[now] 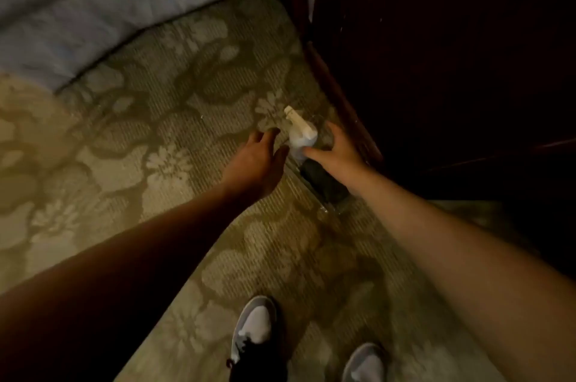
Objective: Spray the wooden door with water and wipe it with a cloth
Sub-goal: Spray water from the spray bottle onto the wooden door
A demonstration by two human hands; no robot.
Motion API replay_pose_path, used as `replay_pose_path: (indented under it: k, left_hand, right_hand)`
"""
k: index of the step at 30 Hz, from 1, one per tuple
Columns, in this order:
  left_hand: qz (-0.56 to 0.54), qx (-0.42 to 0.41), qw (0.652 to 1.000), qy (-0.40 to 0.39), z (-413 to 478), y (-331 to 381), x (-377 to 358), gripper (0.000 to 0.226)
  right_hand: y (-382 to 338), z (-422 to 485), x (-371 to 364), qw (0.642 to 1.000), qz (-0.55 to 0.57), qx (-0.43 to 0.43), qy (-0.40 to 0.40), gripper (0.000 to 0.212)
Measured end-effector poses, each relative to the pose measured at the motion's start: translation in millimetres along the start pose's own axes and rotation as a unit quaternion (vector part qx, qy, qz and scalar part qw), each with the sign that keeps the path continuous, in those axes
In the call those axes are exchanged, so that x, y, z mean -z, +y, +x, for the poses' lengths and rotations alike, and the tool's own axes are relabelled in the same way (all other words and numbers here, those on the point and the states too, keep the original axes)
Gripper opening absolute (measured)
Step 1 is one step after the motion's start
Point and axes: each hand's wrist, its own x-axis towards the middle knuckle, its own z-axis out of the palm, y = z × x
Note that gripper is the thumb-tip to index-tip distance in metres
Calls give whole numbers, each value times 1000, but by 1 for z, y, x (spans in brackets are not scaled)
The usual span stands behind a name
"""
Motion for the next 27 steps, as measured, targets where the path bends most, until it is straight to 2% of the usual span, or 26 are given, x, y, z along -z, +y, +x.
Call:
replay_pose_path:
  k: [3, 7, 14, 19, 23, 27]
  left_hand:
    - [3, 1, 1000, 1, 29, -20, -31, 55]
    - [22, 1, 999, -23, 46, -38, -45, 54]
    - [38, -68, 997, -25, 52, -31, 11, 60]
    - [-8, -144, 986, -78, 7, 22, 91, 89]
    - [-127, -184, 974, -40, -55, 88, 187, 84]
    - [-141, -231, 962, 33, -131, 167, 300, 73]
  right_hand:
    - [15, 28, -27, 999, 22, 46, -11, 77]
    - [19, 49, -48, 991, 58, 90, 85, 48]
    - [-4, 15, -29, 982, 66, 122, 130, 31]
    - [-103, -89, 19, 968, 133, 180, 117, 29]
    - [-204, -198, 64, 945, 167, 244, 136, 29]
    - [-308, -324, 113, 925, 161, 302, 166, 31]
